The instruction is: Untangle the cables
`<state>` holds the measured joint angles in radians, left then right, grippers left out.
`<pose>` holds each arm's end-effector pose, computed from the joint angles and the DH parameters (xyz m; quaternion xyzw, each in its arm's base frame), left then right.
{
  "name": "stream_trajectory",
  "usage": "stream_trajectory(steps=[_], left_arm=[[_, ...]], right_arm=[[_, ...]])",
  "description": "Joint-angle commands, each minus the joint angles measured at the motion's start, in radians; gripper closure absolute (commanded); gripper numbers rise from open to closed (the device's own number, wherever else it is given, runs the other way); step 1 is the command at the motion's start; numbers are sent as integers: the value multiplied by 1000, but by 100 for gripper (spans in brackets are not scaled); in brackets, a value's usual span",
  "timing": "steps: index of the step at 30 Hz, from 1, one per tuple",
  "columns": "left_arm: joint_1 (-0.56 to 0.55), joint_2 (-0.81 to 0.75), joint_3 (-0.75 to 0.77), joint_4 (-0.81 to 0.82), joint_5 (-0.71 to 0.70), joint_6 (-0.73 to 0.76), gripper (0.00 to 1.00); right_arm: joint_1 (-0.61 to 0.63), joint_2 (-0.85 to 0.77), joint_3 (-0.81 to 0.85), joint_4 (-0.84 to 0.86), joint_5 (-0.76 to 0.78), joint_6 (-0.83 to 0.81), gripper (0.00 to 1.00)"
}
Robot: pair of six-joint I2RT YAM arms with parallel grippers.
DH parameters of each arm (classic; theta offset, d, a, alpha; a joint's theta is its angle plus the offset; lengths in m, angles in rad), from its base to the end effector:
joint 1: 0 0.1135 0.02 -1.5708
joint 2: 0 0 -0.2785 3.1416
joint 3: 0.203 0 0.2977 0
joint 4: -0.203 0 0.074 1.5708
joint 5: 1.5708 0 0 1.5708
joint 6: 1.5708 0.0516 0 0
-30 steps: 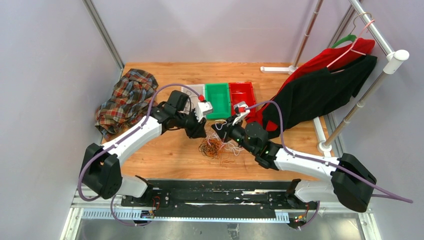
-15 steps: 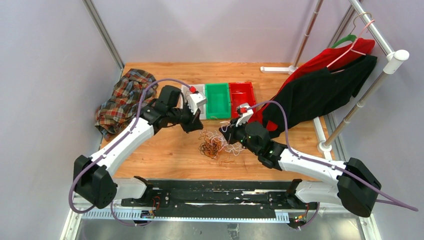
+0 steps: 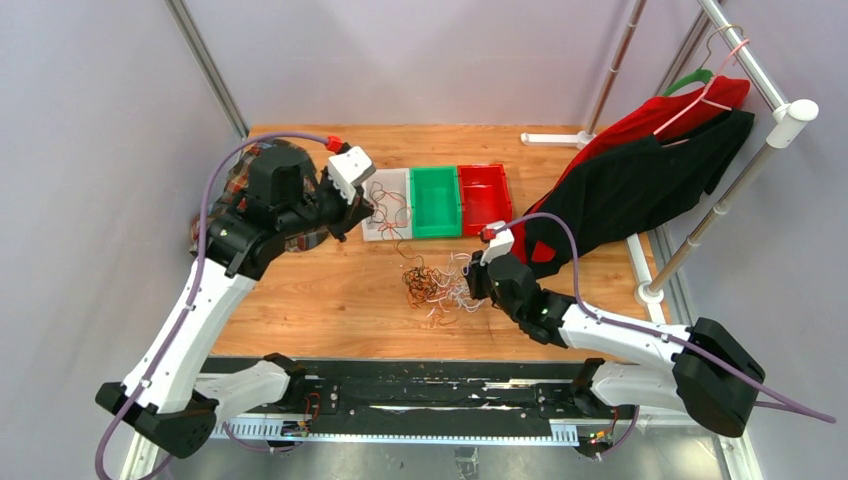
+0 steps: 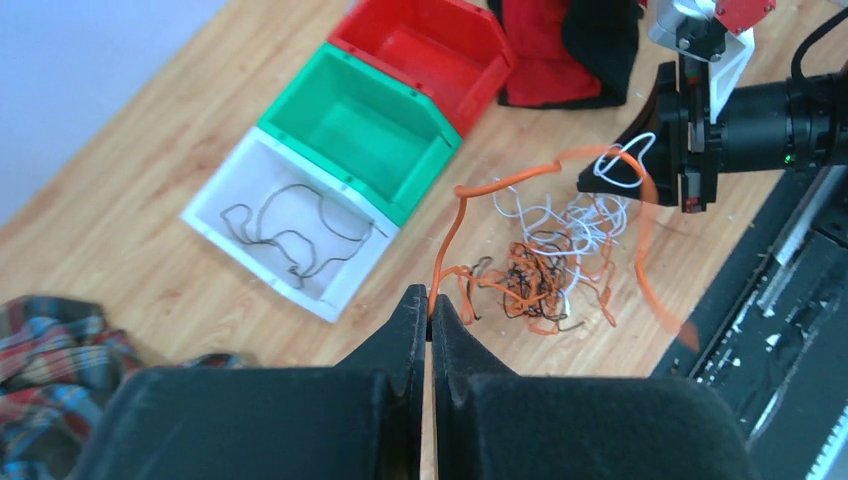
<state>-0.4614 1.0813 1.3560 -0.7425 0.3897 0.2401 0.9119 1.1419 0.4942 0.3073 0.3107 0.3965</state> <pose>0.2259 -0.1342 0.4413 0.3824 0.7499 -0.2207 0.4927 0.1894 0.2188 0.1976 -0.1193 0.8029 0.2467 0.5293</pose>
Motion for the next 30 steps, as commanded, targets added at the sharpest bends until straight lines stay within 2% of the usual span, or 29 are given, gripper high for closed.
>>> stream_trajectory(steps=[1, 3, 8, 10, 15, 23, 30], left_arm=[[3, -31, 53, -17, -75, 23, 99], [3, -37, 66, -15, -42, 18, 99], [2, -49, 57, 13, 88, -55, 99], [2, -44, 60, 20, 131, -81, 100], [3, -24, 96, 14, 168, -122, 99], [2, -12, 127, 4, 237, -147, 100], [2, -20, 137, 3, 259, -167, 100]], right_arm=[[-16, -19, 6, -28, 39, -29, 98], [-16, -31, 20, -35, 10, -40, 86], [-16, -130, 52, -23, -91, -120, 46], [-16, -174, 60, 6, -136, -139, 37], [6, -213, 49, 136, -243, -158, 33], [49, -37, 223, 250, -308, -225, 32], [51, 102, 336, 251, -341, -242, 32]])
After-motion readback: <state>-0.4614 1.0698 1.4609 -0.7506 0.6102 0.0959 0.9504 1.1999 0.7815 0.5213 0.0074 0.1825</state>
